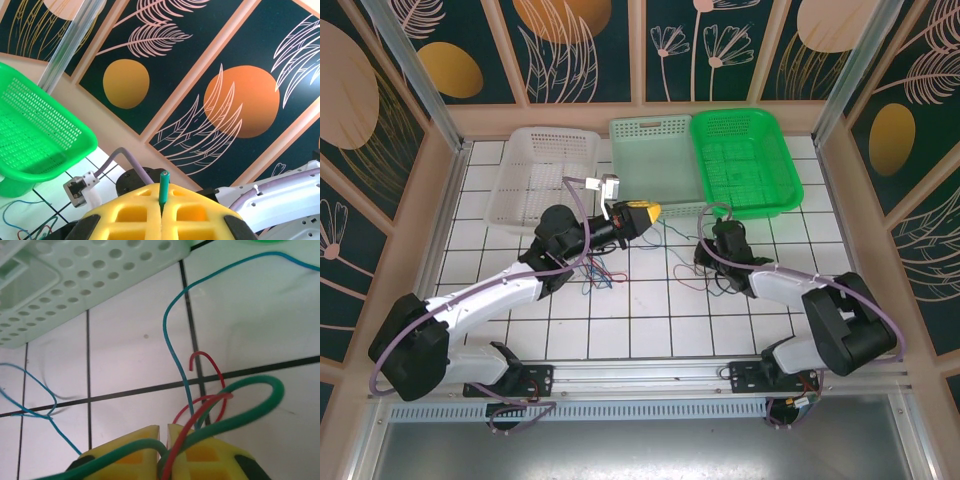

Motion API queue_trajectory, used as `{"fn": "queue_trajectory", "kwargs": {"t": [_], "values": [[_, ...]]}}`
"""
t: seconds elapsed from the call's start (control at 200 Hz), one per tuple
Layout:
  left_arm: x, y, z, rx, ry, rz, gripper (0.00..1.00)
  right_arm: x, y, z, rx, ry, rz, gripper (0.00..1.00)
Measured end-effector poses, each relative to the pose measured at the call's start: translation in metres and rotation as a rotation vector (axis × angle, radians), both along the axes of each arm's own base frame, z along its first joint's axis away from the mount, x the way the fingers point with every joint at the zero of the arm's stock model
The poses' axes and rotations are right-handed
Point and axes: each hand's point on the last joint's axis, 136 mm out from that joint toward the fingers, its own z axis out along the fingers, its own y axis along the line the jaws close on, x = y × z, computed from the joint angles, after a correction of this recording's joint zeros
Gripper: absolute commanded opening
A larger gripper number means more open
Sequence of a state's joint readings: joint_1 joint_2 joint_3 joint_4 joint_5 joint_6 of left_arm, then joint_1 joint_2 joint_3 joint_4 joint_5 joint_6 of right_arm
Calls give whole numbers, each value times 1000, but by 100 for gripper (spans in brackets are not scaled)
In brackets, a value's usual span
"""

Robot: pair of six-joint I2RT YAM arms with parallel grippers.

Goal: Untangle the cables

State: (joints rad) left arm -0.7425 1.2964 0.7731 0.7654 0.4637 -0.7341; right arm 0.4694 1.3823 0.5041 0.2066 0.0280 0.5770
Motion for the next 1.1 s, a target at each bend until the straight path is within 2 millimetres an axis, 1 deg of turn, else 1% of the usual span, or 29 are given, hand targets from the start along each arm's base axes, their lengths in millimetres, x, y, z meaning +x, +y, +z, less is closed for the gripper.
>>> {"fn": "queue_trajectory", "kwargs": {"t": [0.11,0.21,0.39,0.561,0.586,0.626,0.691,0.711,0.731,0.786,0.851,0.951,1.006,1.101], "values": [[2,4,1,34,3,19,6,-6,-7,2,-63,-14,28,3],[14,16,11,67,7,75,6,-14,-9,4,-111,-30,74,0],[32,41,24,130,19,201,6,-26,11,12,-140,-77,192,0],[41,51,26,173,38,262,7,-40,31,9,-171,-89,299,0],[41,51,26,176,39,264,7,-41,33,9,-176,-90,308,6],[42,51,26,183,41,264,6,-42,34,7,-181,-87,317,23],[43,49,23,193,44,260,6,-43,32,6,-197,-83,315,46],[43,49,21,195,45,257,6,-43,31,5,-205,-82,313,55],[43,48,20,198,47,254,6,-43,30,5,-207,-78,304,61],[44,46,16,206,54,245,6,-44,27,5,-221,-76,300,66],[46,43,10,215,63,235,6,-44,23,13,-220,-90,286,72],[47,40,5,222,73,220,6,-43,23,41,-185,-165,278,77],[47,38,6,215,72,210,6,-42,25,57,-170,-207,279,79],[46,34,8,198,68,192,6,-43,30,80,-175,-276,309,80]]}}
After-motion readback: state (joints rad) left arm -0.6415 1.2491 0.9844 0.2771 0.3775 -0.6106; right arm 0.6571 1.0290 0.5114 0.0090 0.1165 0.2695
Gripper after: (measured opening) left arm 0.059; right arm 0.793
